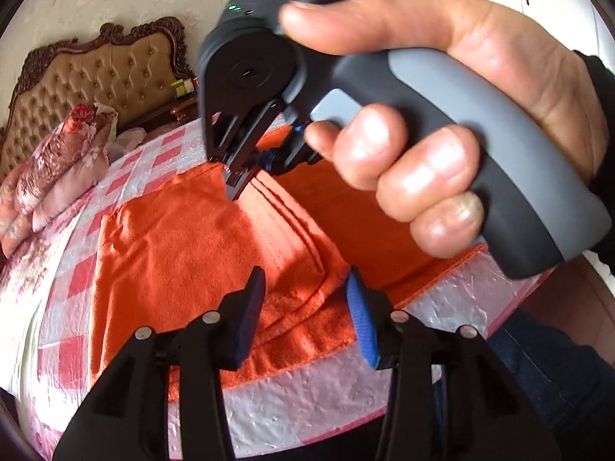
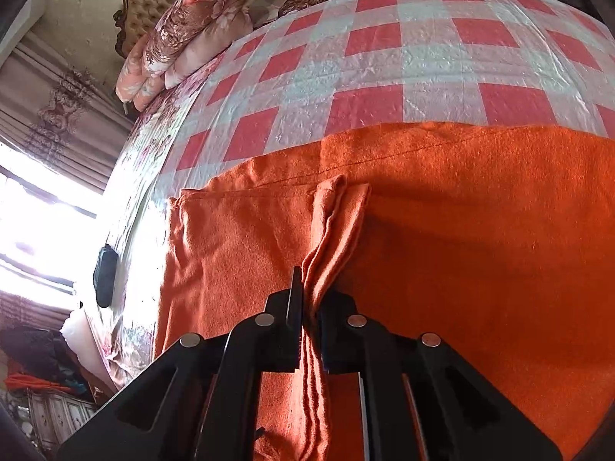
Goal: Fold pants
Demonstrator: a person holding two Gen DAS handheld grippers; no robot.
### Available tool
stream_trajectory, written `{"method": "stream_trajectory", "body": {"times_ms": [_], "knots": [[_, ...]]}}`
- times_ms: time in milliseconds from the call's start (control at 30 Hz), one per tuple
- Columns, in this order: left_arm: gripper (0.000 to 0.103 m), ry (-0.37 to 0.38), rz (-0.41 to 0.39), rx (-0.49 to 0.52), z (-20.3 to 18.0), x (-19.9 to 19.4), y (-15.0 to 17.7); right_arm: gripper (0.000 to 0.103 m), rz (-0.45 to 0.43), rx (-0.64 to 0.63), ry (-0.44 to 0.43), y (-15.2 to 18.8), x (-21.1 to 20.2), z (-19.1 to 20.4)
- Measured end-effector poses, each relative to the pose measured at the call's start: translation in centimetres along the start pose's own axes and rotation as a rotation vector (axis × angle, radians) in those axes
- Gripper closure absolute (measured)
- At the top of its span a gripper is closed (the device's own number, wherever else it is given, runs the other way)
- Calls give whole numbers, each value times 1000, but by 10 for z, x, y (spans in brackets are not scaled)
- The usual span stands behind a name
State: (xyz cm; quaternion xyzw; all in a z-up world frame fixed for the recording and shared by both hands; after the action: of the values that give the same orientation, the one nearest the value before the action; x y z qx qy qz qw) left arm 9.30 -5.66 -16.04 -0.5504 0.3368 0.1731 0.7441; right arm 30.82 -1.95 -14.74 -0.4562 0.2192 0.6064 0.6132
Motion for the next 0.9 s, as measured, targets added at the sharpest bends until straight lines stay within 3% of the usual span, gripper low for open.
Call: {"method": "stream_trajectory", "body": {"times_ms": [133, 200, 267, 533, 600, 700, 900], "knots": [[61, -8, 11, -4, -1, 8, -5, 92, 0, -33, 32, 2, 0, 7], [79, -1, 16, 3, 2, 10, -7, 92, 1, -42, 41, 2, 0, 10], [90, -9, 16, 17, 2, 12, -10, 92, 2, -49, 50, 1, 2, 13], [91, -3, -5, 13, 1, 1, -13, 88, -44, -34, 87, -10, -2, 12], [91, -4, -8, 13, 0, -2, -15, 98, -61, -25, 87, -11, -1, 9], [91, 13, -33, 30, -2, -11, -22, 98, -100, 13, 27, -12, -14, 2], [91, 59, -70, 76, -22, -15, -37, 98, -150, 28, 18, -12, -43, -20]]}}
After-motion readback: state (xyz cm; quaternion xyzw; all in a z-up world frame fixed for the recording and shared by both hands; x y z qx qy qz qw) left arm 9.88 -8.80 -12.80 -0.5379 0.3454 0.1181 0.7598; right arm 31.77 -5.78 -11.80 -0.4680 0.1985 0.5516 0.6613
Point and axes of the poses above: each gripper's, at about its wrist camera, not at the fingertips, and x roughly the way its jaws point, z to its left, y to its underside, the point moved 1 cm from there along x, roughly the way its jaws point, and after that the axes turned 2 degrees about z, right-handed, at the moved point
